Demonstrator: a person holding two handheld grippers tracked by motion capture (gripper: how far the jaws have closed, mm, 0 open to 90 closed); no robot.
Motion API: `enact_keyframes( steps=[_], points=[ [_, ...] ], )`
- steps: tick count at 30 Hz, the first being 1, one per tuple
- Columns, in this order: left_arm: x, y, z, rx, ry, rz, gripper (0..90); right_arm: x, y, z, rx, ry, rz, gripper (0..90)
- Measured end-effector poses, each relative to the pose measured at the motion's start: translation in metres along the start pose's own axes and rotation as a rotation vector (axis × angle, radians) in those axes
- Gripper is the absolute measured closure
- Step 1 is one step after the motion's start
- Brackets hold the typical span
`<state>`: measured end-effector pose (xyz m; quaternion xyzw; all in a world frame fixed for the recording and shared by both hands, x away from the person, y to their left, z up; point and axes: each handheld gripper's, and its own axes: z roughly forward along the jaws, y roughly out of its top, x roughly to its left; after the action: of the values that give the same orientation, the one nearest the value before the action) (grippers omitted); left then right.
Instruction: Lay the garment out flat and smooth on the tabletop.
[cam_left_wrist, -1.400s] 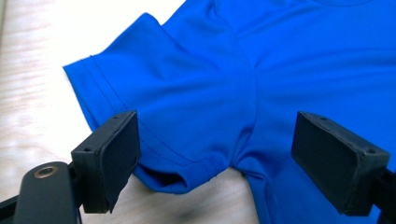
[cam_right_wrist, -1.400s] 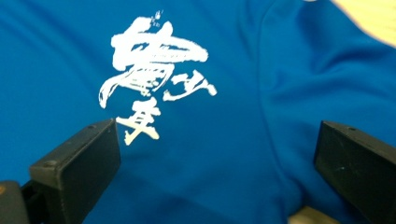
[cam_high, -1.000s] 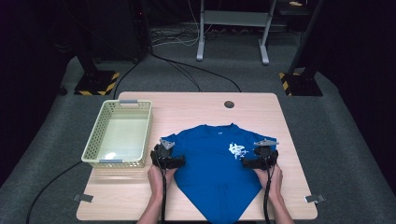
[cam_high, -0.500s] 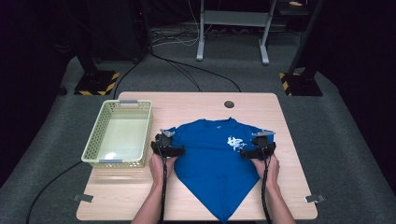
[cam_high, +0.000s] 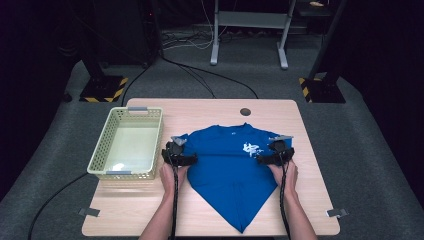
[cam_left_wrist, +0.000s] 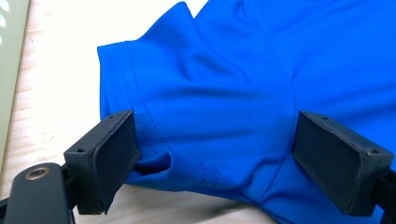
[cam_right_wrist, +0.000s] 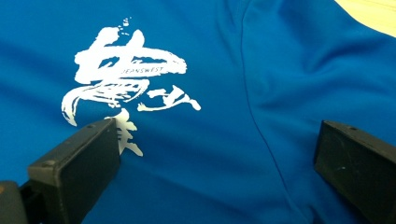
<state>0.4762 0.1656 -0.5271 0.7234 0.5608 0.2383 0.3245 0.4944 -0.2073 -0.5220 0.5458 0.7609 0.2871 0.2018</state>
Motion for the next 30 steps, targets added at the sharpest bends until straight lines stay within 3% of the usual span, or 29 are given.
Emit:
enact_keyframes(
  steps=[2, 5, 14, 18, 21, 25, 30],
  points=[
    [0.001, -0.001, -0.004, 0.003, -0.01, -0.012, 12.9, -0.002, -0.002, -0.001, -0.018, 0.018, -0.006, 0.0],
    [0.002, -0.003, -0.013, 0.006, -0.03, -0.04, 10.8, -0.007, -0.008, -0.01, -0.052, 0.059, 0.037, 0.0],
    [-0.011, -0.023, -0.048, -0.013, -0.096, -0.006, 9.4, 0.002, -0.019, -0.049, -0.071, 0.057, -0.005, 0.9],
    [-0.02, -0.036, -0.065, -0.019, -0.117, 0.019, 8.3, 0.014, -0.027, -0.062, -0.075, 0.075, -0.029, 1.5],
    [-0.026, -0.05, -0.075, -0.017, -0.137, 0.026, 8.0, 0.036, -0.038, -0.074, -0.075, 0.107, -0.053, 2.8],
    [-0.034, -0.062, -0.075, -0.004, -0.134, 0.051, 7.9, 0.062, -0.046, -0.081, -0.075, 0.144, -0.086, 5.6],
    [-0.038, -0.068, -0.07, 0.01, -0.121, 0.069, 7.9, 0.088, -0.05, -0.082, -0.071, 0.194, -0.106, 16.3]
  ],
)
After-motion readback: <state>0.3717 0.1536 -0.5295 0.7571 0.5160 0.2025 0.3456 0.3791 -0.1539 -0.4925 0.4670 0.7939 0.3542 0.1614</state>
